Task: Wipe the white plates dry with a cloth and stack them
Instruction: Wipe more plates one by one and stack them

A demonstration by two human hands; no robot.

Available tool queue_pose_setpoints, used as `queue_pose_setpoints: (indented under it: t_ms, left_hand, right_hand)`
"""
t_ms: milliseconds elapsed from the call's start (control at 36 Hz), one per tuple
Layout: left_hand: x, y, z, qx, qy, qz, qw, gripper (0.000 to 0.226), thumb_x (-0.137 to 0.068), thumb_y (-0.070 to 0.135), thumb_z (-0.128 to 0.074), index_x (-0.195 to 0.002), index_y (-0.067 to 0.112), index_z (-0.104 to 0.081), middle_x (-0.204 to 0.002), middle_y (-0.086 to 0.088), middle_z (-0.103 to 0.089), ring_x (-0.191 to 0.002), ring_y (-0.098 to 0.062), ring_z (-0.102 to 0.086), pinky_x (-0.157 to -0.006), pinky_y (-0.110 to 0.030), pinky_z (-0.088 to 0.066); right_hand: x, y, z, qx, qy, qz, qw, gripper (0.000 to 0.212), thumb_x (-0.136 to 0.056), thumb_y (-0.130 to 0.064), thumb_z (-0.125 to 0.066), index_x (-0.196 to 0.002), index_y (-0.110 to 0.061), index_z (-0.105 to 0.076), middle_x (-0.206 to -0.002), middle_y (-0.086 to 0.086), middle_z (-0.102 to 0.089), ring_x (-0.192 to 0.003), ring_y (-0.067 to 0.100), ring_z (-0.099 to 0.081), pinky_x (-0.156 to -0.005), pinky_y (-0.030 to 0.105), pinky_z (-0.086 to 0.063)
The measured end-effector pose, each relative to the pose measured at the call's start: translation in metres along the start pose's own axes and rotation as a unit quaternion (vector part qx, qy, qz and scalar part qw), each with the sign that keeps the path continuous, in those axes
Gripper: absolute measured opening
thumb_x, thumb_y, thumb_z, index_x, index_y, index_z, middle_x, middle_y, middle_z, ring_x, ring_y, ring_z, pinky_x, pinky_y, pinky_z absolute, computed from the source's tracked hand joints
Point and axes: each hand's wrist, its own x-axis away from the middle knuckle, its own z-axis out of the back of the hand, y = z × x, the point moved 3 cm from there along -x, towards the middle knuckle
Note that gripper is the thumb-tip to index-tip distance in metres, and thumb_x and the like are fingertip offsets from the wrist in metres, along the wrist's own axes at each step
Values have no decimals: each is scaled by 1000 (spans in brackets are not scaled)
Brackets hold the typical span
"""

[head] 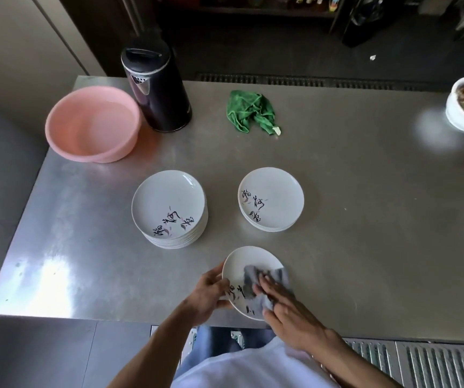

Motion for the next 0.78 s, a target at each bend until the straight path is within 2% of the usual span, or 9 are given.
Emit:
queue_pose_setpoints:
  t_ms: [139,250,361,417,500,556,611,694,778]
  left_hand:
    - [3,12,-13,-28,-18,-24,999,58,-100,-6,-42,-146,28,-52,-115,-13,-74,-102,-28,-73,-76,-44,-62]
    - [5,19,-17,-34,-31,-48,998,58,-96,-5,-46,-140,30,-59,-124,-15,-71,-114,-35,-69,-88,-55,-60]
    - [9,18,-13,-27,-27,-45,998,65,-86,1,-47,-139,37,-58,-116,-8,-75,-104,-24,-73,-74,-42,-61]
    - [10,16,-12,-19,-27,-39,999,65,-88,1,-46,-140,38,-55,-113,-10,-75,-100,-23,-74,-72,-40,-61]
    - [9,12,-13,-13,-36,-37,999,61,-84,9,-51,-140,33,-57,-120,-9,-74,-108,-25,-72,-79,-44,-62]
    - [9,9,-14,-11,-36,-33,999,58,-83,10,-51,-137,27,-59,-118,-9,-74,-107,-26,-73,-80,-44,-62]
    - [8,5,-14,7,-22,-36,999,55,-86,9,-52,-136,31,-60,-117,-7,-75,-105,-25,-73,-76,-42,-62]
    - [4,-5,-13,103,36,-35,993,60,-79,9,-57,-134,32,-59,-113,-8,-75,-98,-26,-73,-73,-45,-61]
    - [0,-12,-14,151,108,-30,982,47,-86,-6,-50,-125,19,-54,-116,-13,-70,-99,-30,-68,-70,-46,-60]
  right_hand:
    - [-39,-9,12,-45,13,-126,991,55,-109,-18,-20,-157,1,-3,-163,20,13,-153,30,13,-123,33,10]
    - [-53,-31,14,-111,56,-54,991,56,-107,-22,-35,-157,-7,-17,-166,5,-4,-153,15,6,-122,22,7]
    - [-48,-12,4,0,24,-67,997,57,-105,-24,-11,-158,-4,-5,-163,15,15,-152,26,19,-123,32,10]
    - [-48,-10,5,44,1,-103,994,60,-102,-23,-6,-156,1,-16,-162,24,8,-151,37,15,-124,42,6]
    - [-45,-27,-2,94,8,25,995,43,-95,-14,-47,-132,6,-57,-153,32,-32,-147,49,-16,-120,53,-22]
    - [-39,-34,-9,131,27,120,984,47,-95,-10,-47,-138,10,-47,-153,35,-26,-148,48,-19,-119,53,-25]
    - [-41,-29,1,103,50,54,992,54,-103,-16,-34,-153,2,-27,-163,22,-4,-153,34,-9,-125,43,-13]
    - [-48,-17,9,65,68,-108,990,57,-104,-26,-30,-156,-4,-24,-164,18,-7,-154,31,-9,-125,39,-3]
    - [-46,-21,18,70,53,-127,988,46,-95,-21,-54,-135,3,-56,-152,35,-32,-145,46,-28,-122,50,-22]
